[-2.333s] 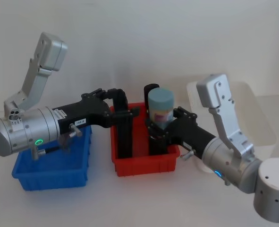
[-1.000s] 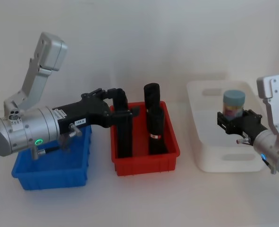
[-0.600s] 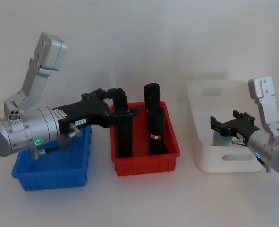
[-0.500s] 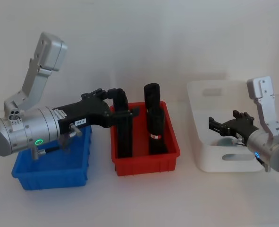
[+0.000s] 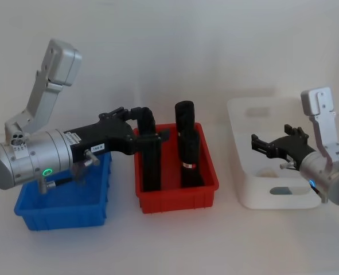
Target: Pick the cotton swabs from the blue box and place them into the white box.
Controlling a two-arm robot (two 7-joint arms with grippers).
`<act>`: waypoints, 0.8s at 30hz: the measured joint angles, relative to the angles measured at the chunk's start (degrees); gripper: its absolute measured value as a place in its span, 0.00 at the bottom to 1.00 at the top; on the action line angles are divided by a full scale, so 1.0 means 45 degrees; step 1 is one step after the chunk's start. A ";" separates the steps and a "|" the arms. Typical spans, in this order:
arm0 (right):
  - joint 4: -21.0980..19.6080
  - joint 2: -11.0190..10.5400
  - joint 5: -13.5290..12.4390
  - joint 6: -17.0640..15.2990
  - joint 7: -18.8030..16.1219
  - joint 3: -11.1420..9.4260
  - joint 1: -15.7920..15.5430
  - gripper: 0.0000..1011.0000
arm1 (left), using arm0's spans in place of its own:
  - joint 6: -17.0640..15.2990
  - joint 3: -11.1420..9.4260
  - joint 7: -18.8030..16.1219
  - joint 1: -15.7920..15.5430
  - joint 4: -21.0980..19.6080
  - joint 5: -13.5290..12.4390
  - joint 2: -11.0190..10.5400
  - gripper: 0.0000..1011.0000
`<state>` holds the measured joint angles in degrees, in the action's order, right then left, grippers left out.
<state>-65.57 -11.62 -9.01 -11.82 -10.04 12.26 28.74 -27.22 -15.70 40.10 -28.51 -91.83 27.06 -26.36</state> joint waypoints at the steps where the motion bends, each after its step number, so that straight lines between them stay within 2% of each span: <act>1: -0.0062 -0.0011 0.0002 0.0052 0.0021 -0.0005 -0.0026 0.99 | 0.0000 0.0000 0.0000 0.0000 0.0000 0.0000 0.0000 0.99; 13: -0.1570 -0.0232 -0.0058 0.0605 0.0511 -0.0108 -0.0716 0.99 | 0.0000 0.0000 0.0000 0.0000 0.0000 0.0000 0.0000 0.99; 24: -0.2133 -0.0310 -0.0101 0.0762 0.0689 -0.0145 -0.0972 0.99 | 0.0000 0.0000 0.0000 0.0000 0.0000 0.0000 0.0000 0.99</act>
<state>-75.17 -13.01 -9.47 -8.40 -6.94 11.60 24.36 -27.22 -15.70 40.10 -28.51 -91.83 27.06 -26.36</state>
